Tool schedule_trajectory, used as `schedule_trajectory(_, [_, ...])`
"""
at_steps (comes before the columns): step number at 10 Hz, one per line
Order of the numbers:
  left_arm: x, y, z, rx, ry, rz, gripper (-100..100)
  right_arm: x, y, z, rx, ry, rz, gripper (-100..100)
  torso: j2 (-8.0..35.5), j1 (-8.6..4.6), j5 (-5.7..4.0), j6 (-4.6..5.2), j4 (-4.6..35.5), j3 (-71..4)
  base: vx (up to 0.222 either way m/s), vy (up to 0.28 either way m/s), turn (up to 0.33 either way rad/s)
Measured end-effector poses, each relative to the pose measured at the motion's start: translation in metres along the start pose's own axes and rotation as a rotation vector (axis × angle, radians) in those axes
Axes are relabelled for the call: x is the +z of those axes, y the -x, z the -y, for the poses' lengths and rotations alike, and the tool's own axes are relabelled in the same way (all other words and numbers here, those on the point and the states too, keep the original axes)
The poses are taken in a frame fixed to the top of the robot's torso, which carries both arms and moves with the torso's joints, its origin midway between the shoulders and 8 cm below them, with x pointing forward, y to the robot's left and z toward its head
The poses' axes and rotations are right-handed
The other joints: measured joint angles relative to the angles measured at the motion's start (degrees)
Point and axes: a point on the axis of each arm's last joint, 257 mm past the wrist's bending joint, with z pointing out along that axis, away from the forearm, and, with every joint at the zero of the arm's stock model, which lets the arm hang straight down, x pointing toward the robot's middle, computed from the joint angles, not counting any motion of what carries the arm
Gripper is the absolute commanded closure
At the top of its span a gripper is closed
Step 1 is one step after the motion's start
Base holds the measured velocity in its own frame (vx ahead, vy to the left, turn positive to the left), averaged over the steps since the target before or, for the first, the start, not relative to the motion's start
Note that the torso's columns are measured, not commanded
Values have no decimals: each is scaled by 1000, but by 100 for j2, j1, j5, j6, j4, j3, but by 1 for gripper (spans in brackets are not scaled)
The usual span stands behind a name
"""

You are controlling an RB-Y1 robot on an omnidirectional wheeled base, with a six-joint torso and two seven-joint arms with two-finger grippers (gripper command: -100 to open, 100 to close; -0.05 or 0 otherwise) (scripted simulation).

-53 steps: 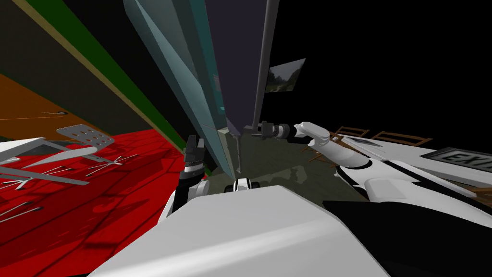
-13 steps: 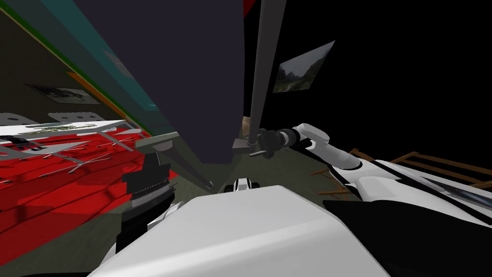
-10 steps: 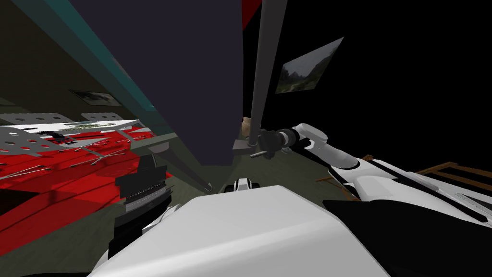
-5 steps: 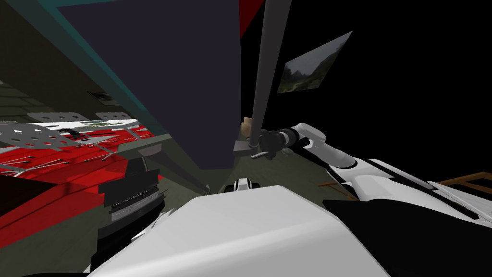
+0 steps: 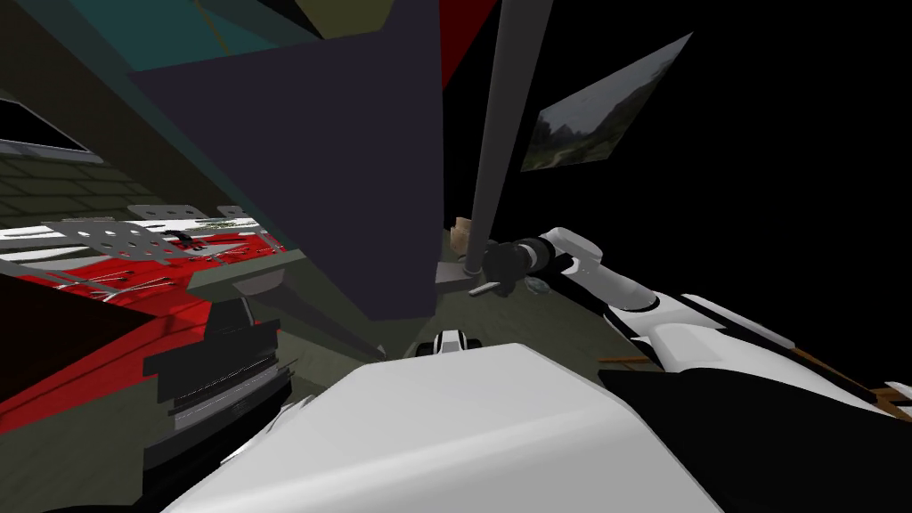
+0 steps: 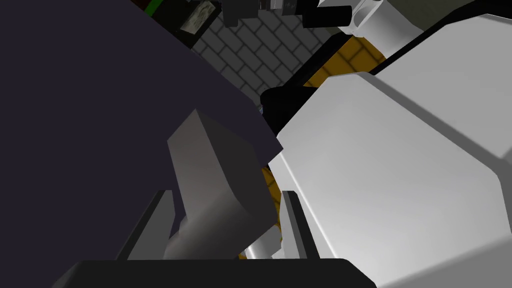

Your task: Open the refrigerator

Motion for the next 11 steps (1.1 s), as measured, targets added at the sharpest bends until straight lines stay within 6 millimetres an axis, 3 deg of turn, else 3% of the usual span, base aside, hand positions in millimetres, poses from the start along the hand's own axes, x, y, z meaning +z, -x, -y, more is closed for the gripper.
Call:
schedule_trajectory(3, [-5,5,-7,14,21,1,0,-2,16,10,5,10,-8,-100,-11,130,43,-117,-23,5,3,71,7])
schedule_trajectory(7, [-7,10,-9,26,31,4,0,1,48,21,9,35,-15,-100,20,107,43,-145,-22,34,25,47,22])
schedule_trajectory(8, [-8,11,-10,27,32,4,0,2,49,20,12,39,-13,0,27,105,44,-163,-23,41,-17,13,17])
schedule_trajectory(11, [-8,12,-10,30,35,5,0,2,51,20,11,42,-9,0,49,138,56,-178,-14,61,-14,4,16])
